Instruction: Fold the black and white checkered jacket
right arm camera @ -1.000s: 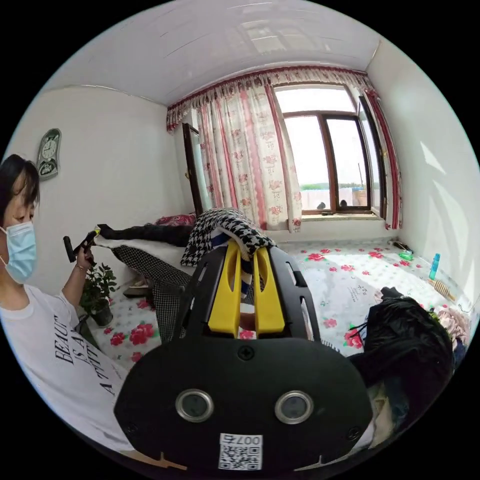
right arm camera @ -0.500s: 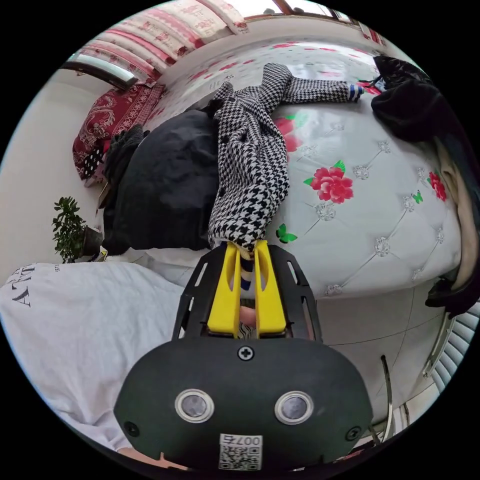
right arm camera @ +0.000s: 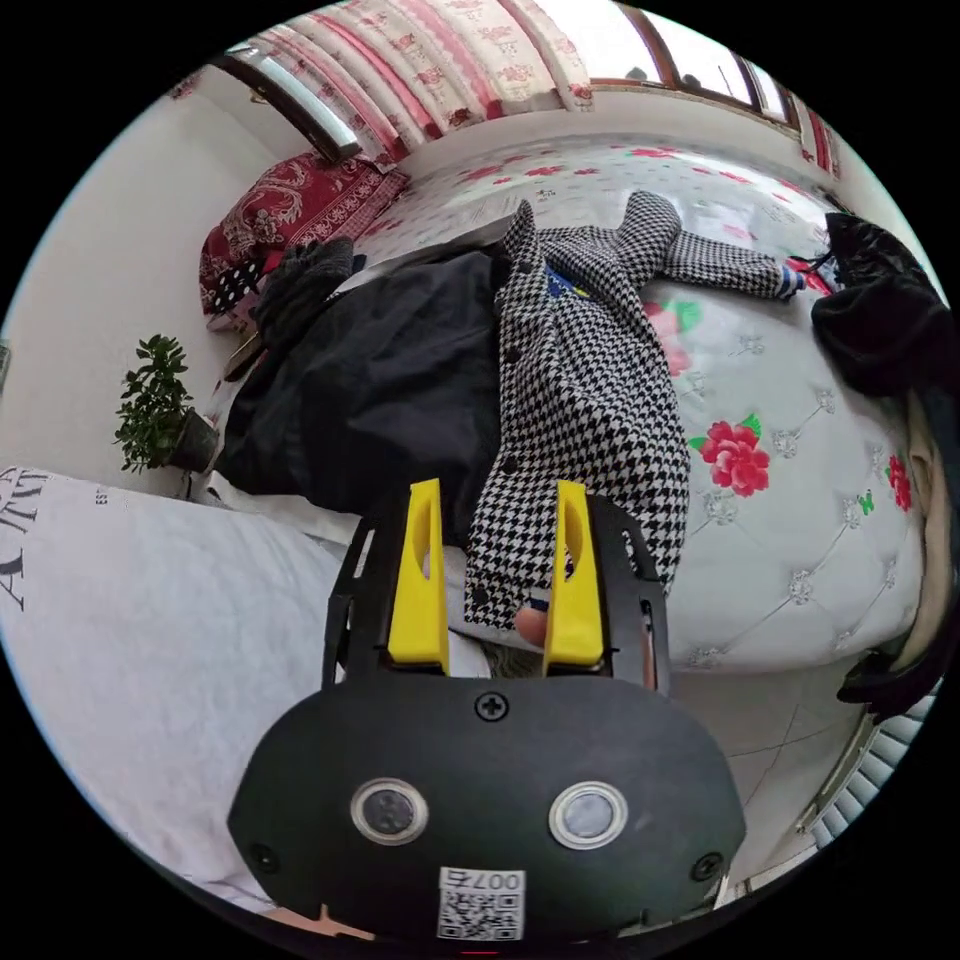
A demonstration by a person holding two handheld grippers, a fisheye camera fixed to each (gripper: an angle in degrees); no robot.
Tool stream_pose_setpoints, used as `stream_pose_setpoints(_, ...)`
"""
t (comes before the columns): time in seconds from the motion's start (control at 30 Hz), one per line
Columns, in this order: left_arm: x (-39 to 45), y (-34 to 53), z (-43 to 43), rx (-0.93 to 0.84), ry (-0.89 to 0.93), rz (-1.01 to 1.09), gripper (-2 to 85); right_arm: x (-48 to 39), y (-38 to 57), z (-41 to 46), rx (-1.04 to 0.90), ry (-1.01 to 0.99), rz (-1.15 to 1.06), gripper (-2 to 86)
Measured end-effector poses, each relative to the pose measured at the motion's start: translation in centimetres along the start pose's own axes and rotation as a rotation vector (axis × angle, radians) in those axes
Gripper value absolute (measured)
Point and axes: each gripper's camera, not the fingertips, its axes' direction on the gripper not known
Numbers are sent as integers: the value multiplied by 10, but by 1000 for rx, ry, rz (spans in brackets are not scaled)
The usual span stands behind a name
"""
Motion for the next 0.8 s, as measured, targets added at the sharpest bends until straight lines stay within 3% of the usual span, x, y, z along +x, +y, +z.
stream_pose_setpoints(0.17,63,-9,-16,75,24,204,100,-18,-22,55,-198,97,-68,120)
stream_pose_setpoints(0.27,104,-14,-10,75,38,314,101,-20,-38,42,-179,94,-91,118)
stream_pose_setpoints(0.4,99,-25,7,49,90,192,107,-27,-57,-1,-81,46,-163,116)
stream_pose_setpoints(0.6,23,-58,33,19,134,-139,147,-52,-66,18,-252,14,-279,115)
stream_pose_setpoints(0.8,-21,-114,54,75,246,-270,225,-90,-95,-5,-169,-66,-306,116)
